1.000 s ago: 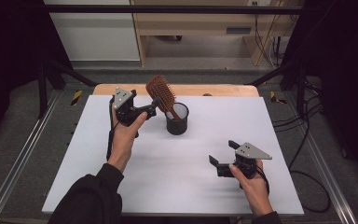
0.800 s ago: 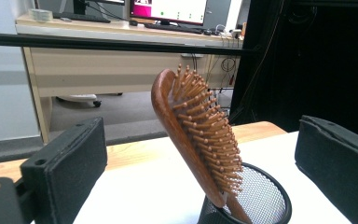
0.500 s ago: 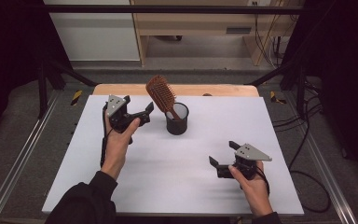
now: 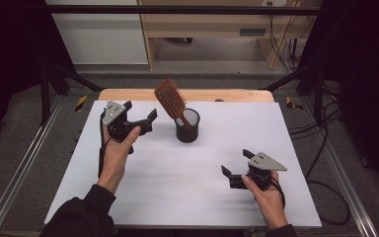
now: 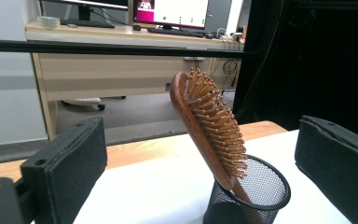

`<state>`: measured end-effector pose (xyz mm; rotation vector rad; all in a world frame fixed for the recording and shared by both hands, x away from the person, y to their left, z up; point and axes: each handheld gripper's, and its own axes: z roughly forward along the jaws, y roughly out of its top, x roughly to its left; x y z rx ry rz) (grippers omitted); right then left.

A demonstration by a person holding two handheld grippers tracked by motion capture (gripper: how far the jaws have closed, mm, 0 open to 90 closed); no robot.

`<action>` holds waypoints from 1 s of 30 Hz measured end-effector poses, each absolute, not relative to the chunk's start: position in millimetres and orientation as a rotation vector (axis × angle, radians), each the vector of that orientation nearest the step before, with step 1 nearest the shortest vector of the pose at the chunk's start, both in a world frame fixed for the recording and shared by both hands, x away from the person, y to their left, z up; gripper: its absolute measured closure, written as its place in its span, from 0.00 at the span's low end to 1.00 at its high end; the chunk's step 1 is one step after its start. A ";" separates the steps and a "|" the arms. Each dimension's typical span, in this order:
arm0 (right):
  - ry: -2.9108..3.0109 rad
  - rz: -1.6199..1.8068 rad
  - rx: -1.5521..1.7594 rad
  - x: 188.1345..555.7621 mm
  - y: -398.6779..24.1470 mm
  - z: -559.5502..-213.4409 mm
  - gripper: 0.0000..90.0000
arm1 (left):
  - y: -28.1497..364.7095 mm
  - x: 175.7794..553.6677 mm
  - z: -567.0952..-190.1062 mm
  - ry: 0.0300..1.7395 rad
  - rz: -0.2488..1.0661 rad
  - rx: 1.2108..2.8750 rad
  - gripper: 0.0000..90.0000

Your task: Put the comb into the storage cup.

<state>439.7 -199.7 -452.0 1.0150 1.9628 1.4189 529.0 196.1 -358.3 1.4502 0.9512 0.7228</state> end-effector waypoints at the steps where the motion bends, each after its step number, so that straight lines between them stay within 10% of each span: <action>1: 1.963 1.419 1.015 439.8 -199.9 -452.0 0.04 | 197.1 528.6 -357.8 0.949 0.723 1.451 0.03; 30: 1.958 1.414 1.018 439.8 -203.4 -452.6 0.04 | 239.9 498.1 -360.3 0.930 0.758 1.498 0.02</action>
